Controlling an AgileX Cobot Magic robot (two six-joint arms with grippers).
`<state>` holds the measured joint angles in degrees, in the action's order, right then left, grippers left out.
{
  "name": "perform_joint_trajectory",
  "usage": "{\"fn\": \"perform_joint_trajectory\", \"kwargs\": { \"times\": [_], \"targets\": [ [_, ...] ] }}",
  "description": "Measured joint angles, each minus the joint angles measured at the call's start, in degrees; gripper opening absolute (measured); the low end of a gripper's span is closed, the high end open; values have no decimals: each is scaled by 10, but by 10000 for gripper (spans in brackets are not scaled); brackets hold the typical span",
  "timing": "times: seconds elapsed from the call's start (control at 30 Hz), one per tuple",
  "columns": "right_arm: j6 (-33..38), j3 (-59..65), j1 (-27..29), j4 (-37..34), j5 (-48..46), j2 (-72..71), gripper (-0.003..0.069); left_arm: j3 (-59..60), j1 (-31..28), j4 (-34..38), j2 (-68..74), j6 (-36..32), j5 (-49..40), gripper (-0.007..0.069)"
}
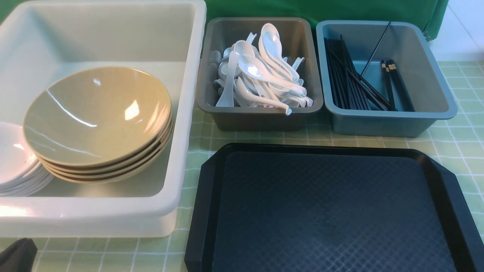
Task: On green table put chopsticks spoon bowls plates into blue grey white boxes.
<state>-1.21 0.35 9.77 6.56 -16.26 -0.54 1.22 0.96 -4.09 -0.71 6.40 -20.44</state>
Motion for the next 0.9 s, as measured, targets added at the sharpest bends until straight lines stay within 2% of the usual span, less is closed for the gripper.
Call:
{"fn": "perform_joint_trajectory", "kwargs": {
  "times": [0.9],
  "targets": [
    [0,0,0,0,0,0,182,0,0,0,0,0,0,-1]
  ]
}}
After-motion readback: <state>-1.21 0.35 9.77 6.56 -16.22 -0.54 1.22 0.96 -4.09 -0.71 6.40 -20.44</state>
